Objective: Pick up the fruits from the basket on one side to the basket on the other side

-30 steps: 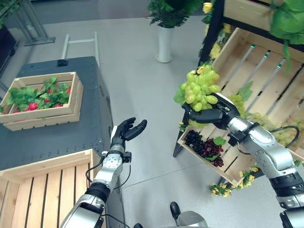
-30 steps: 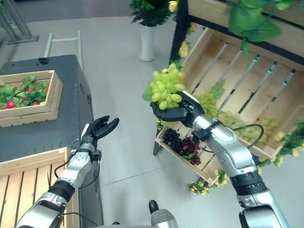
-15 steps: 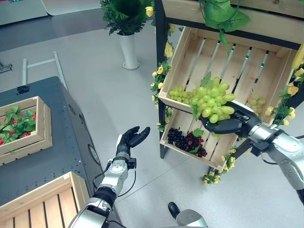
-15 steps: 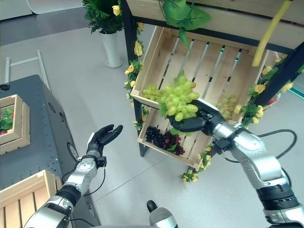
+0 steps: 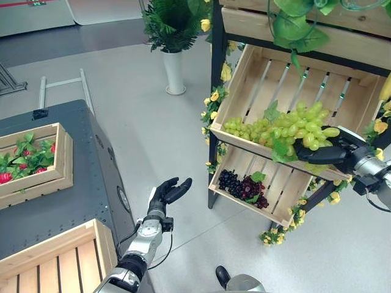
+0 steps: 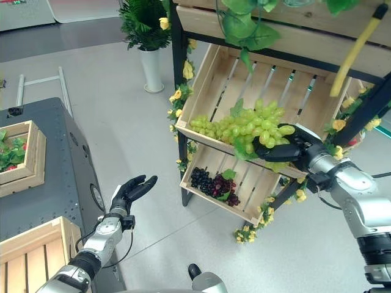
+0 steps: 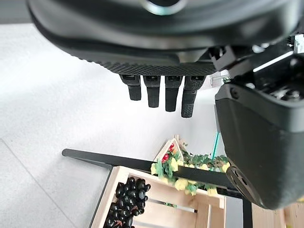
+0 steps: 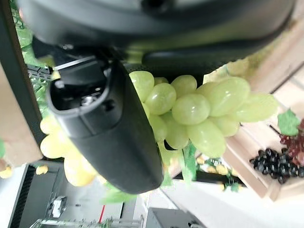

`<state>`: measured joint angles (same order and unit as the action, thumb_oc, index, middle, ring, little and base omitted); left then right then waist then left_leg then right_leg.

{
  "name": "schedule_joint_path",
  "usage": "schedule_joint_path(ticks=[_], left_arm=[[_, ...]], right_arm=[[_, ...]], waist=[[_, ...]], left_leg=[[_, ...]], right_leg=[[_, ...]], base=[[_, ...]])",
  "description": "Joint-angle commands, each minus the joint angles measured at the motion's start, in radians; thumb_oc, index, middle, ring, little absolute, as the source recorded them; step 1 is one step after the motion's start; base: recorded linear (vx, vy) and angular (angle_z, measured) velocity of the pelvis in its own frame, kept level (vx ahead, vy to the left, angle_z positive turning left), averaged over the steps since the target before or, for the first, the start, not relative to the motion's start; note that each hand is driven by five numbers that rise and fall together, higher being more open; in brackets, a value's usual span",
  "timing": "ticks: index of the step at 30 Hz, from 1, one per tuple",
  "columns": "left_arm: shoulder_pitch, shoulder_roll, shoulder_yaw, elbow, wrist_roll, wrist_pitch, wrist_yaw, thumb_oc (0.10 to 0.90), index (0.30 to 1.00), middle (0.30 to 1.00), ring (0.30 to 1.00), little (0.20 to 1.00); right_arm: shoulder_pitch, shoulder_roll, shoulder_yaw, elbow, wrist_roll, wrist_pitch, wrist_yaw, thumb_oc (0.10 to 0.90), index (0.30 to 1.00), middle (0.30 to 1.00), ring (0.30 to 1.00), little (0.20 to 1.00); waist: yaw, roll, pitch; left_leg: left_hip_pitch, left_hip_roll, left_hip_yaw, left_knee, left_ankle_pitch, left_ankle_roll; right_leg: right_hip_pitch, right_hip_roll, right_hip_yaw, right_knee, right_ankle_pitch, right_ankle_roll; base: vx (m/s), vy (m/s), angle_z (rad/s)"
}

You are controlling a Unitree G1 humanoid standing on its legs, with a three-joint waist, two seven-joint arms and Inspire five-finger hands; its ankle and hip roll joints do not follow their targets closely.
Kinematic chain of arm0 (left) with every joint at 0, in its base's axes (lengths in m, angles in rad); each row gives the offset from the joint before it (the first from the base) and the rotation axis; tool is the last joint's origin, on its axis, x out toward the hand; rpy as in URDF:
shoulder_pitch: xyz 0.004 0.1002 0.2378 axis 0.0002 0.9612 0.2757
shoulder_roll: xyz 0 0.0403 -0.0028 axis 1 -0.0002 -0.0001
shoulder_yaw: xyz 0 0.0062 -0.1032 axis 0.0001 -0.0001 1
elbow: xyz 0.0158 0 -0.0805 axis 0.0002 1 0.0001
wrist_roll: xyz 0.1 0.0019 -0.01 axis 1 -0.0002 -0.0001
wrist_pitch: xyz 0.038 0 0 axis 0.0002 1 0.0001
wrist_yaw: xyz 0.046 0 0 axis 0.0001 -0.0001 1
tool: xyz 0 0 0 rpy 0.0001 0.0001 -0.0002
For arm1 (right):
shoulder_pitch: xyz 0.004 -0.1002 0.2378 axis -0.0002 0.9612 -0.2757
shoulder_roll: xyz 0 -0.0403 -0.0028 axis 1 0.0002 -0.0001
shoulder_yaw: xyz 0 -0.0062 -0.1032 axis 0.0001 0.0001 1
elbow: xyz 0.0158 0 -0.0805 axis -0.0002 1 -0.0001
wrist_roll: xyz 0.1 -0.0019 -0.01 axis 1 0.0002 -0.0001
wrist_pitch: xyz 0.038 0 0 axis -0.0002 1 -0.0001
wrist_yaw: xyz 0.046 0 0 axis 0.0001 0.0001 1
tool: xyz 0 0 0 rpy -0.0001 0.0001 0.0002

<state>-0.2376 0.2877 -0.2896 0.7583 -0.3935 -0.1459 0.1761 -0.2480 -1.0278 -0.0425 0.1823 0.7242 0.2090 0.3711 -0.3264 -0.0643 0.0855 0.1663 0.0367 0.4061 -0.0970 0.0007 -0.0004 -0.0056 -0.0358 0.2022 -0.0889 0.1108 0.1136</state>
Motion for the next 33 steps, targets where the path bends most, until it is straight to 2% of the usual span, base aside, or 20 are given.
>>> schedule_joint_path(ticks=[1, 10, 22, 30, 33], left_arm=[[-0.049, 0.061, -0.038, -0.064, 0.013, -0.101, -0.034, 0.8, 0.9, 0.9, 0.9, 0.9], [-0.048, 0.075, -0.049, -0.052, 0.005, -0.097, -0.057, 0.8, 0.9, 0.9, 0.9, 0.9], [-0.045, 0.09, -0.067, -0.039, -0.014, -0.1, -0.07, 0.8, 0.9, 0.9, 0.9, 0.9], [-0.052, 0.08, -0.071, -0.024, -0.019, -0.097, -0.068, 0.8, 0.9, 0.9, 0.9, 0.9], [-0.053, 0.073, -0.072, -0.017, -0.02, -0.103, -0.065, 0.8, 0.9, 0.9, 0.9, 0.9]], right_arm=[[-0.261, -0.11, -0.095, 0.124, 0.093, -0.105, -0.063, 0.4, 0.3, 0.3, 0.3, 0.3], [-0.414, -0.159, 0.023, 0.331, 0.05, -0.106, -0.11, 0.4, 0.3, 0.3, 0.3, 0.3], [-0.558, -0.161, 0.069, 0.499, 0.156, -0.103, -0.221, 0.4, 0.3, 0.3, 0.3, 0.3], [-0.557, -0.154, 0.089, 0.581, 0.058, -0.075, -0.227, 0.4, 0.3, 0.3, 0.3, 0.3], [-0.552, -0.161, 0.095, 0.643, -0.035, -0.071, -0.236, 0.4, 0.3, 0.3, 0.3, 0.3]], waist=[[0.076, -0.008, -0.075], [0.125, -0.022, -0.076], [0.153, -0.015, -0.078], [0.154, -0.01, -0.079], [0.153, -0.009, -0.076]], left_leg=[[-0.001, -0.001, -0.072, 0.01, -0.088, 0.0], [-0.014, -0.001, -0.107, 0.01, -0.079, -0.001], [-0.013, -0.007, -0.131, 0.01, -0.078, -0.002], [-0.01, -0.009, -0.131, 0.01, -0.077, -0.004], [-0.009, -0.008, -0.129, 0.01, -0.077, -0.002]], right_leg=[[0.031, 0.039, -0.059, 0.002, -0.014, -0.008], [0.035, 0.03, -0.107, 0.002, -0.02, -0.012], [0.044, 0.023, -0.122, 0.002, -0.025, -0.017], [0.045, 0.02, -0.12, 0.002, -0.024, -0.019], [0.045, 0.022, -0.115, 0.002, -0.023, -0.02]], base=[[-0.04, -0.08, 0.04], [0.02, -0.022, 0.13], [0.03, -0.007, 0.07], [0.0, 0.003, 0.0], [0.0, 0.0, 0.0]])
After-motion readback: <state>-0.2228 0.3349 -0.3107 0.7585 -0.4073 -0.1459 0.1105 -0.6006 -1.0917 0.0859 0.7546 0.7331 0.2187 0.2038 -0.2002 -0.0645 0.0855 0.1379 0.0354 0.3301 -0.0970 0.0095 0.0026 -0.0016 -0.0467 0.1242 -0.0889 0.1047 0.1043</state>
